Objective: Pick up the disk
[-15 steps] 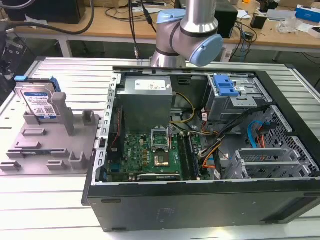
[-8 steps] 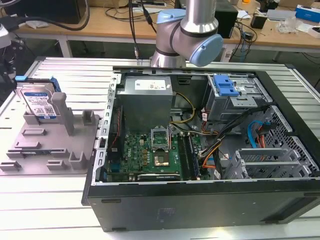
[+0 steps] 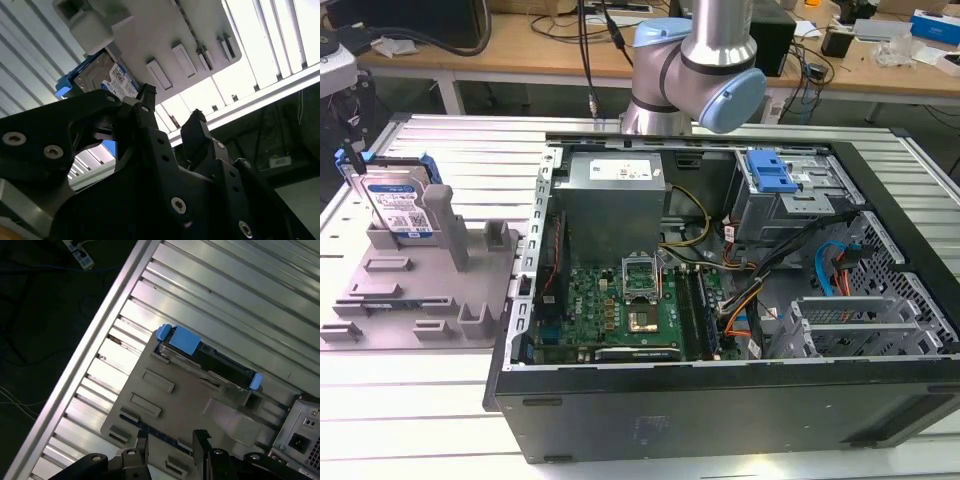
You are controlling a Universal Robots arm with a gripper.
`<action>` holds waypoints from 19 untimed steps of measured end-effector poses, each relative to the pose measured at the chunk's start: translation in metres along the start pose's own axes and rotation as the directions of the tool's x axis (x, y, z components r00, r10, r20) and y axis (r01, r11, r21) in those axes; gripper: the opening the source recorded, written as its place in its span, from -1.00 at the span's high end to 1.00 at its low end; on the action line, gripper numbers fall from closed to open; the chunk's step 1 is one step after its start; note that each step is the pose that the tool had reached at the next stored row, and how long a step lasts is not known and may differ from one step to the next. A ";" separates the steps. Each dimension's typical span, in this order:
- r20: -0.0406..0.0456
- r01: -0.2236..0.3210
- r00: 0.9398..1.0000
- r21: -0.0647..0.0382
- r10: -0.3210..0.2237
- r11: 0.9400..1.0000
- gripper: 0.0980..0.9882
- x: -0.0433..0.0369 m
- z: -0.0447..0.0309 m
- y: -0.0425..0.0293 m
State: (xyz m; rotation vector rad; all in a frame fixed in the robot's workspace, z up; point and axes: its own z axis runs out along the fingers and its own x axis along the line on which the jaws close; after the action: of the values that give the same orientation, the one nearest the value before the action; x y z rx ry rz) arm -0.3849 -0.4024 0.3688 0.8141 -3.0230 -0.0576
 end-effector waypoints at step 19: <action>-0.015 0.442 0.897 -0.001 -0.442 0.897 0.14 0.0000 0.0007 -0.0001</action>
State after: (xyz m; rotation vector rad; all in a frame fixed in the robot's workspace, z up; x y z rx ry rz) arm -0.3848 -0.4024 0.3681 1.4774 -2.7541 -0.0502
